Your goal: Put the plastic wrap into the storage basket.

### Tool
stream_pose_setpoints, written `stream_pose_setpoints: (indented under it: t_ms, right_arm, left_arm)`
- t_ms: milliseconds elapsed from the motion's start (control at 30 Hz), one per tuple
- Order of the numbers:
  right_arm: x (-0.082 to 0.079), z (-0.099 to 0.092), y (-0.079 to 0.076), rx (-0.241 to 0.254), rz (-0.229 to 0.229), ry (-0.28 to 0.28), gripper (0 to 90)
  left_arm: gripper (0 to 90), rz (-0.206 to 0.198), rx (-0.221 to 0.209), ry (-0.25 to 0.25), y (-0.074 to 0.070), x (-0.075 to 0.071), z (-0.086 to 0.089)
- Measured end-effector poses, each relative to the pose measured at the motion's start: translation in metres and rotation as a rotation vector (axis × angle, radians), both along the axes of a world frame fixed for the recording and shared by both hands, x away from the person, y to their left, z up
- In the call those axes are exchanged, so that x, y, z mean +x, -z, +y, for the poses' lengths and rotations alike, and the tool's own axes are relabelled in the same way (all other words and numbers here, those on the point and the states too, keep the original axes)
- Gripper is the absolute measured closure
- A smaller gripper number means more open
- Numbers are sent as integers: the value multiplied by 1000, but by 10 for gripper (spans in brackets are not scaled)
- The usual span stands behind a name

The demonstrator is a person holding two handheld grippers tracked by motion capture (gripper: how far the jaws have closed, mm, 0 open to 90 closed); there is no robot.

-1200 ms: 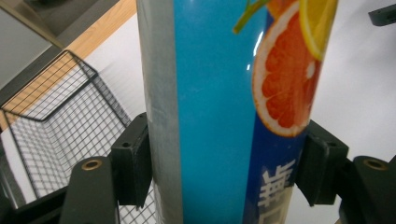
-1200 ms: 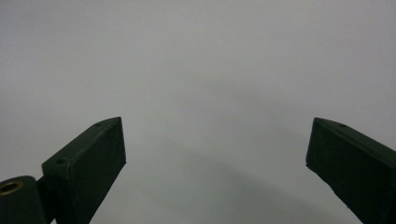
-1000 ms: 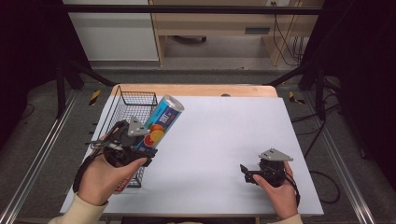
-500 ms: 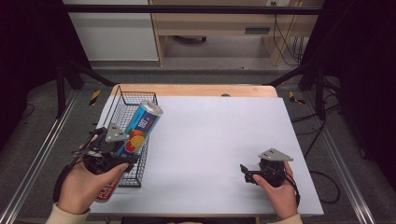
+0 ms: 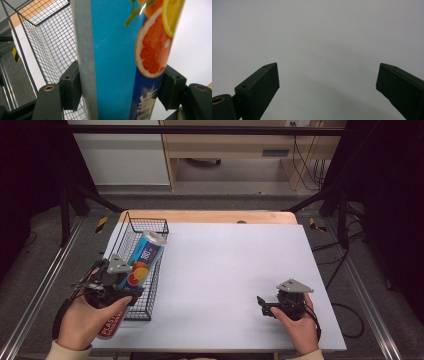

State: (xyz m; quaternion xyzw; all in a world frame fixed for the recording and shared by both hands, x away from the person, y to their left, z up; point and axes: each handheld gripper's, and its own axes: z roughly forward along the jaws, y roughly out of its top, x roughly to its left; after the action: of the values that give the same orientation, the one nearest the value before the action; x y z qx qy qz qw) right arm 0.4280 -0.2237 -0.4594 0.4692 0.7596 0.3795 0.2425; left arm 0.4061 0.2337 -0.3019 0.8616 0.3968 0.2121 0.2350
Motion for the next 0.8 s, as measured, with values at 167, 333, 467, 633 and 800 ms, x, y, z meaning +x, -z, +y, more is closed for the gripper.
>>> stream_pose_setpoints:
  t_ms: [167, 333, 467, 633, 800]
  right_arm:
    - [0, 0, 0, 3, 3, 2, 51]
    - [0, 0, 1, 3, 2, 0, 51]
    - [1, 0, 1, 4, 6, 2, 51]
    - [0, 1, 1, -5, 0, -8, 51]
    - [0, 1, 0, 3, 5, -4, 51]
  left_arm:
    - [319, 5, 2, -9, 1, 2, 3]
    - [319, 12, -2, -18, 1, 3, 6]
    - [319, 14, -9, -23, 0, 5, 8]
    - [319, 23, -20, -36, 0, 10, 11]
    - [319, 37, -26, -51, 4, 18, 11]
